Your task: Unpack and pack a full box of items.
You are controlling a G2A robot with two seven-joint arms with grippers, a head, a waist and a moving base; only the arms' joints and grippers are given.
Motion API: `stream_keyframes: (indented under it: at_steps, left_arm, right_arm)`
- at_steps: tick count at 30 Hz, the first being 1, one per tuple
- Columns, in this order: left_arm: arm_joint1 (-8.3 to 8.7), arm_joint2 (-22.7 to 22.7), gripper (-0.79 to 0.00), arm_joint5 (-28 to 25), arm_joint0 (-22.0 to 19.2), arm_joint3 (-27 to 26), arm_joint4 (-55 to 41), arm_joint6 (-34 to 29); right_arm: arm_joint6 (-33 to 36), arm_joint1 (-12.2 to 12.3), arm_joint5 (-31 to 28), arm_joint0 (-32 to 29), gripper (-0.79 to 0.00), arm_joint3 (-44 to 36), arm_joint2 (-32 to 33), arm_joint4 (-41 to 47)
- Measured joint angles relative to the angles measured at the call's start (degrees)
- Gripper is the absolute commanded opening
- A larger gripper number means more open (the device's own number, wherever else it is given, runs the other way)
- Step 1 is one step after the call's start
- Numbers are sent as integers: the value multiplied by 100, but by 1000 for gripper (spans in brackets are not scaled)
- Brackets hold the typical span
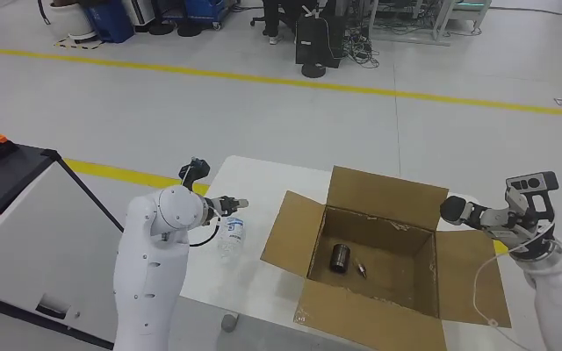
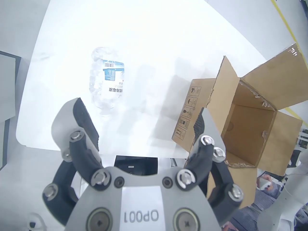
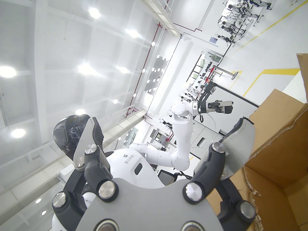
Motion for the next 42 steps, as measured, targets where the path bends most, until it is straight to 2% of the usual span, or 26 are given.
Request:
stream_keyframes:
  at_steps: [28, 32, 38, 42]
  left_arm:
    - [0, 0, 0, 1, 0, 0, -2, 1]
    - [39, 36, 0, -211, 112, 124, 146, 46]
    - [98, 148, 0, -270, 82, 497, 948, 751]
    - [114, 283, 0, -325, 69, 750, 1257, 996]
  right_arm:
    - [0, 0, 0, 0, 0, 0, 0, 0]
    - [0, 0, 0, 0, 0, 0, 0, 0]
    - [0, 0, 0, 0, 0, 0, 0, 0]
    - [0, 0, 0, 0, 0, 0, 0, 0]
